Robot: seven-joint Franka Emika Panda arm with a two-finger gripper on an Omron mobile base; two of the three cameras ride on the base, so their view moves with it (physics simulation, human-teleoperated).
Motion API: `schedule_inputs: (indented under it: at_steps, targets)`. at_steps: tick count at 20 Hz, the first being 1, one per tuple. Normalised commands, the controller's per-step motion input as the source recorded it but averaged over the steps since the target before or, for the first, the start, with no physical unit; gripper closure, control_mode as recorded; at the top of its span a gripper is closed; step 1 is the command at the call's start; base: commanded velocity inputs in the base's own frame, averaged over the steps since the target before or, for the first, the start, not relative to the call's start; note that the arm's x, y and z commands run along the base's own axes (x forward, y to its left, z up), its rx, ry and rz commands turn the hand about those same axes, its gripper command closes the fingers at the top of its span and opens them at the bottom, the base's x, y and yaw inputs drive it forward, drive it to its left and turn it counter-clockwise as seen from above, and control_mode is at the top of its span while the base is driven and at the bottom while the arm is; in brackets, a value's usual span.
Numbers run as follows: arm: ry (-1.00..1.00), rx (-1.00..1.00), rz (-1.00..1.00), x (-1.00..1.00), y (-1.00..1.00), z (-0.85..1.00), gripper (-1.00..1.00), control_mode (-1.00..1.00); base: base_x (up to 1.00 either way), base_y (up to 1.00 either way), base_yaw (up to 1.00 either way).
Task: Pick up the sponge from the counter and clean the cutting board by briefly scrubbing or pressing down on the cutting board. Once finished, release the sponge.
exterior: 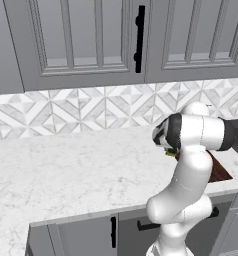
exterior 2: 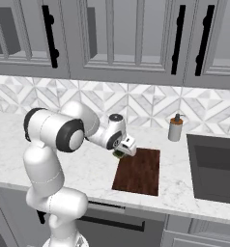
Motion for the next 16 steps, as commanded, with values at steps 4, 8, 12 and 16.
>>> schedule_inputs:
  at_steps: [4,8,12,16]
  targets:
    - [-0.04,0.0,0.0,0.0,-0.29,0.0,1.0,-1.0,0.0,0.0,0.0]
    - [0.0,0.0,0.02,-0.14,-0.37,-0.01,1.0,-1.0,0.0,0.0,0.0]
    - [0.0,0.04,0.0,-0.69,-0.46,-0.11,1.0,-1.0,0.0,0.0,0.0]
    - [0.0,0.07,0.0,-0.75,-0.47,-0.11,1.0,-1.0,0.0,0.0,0.0]
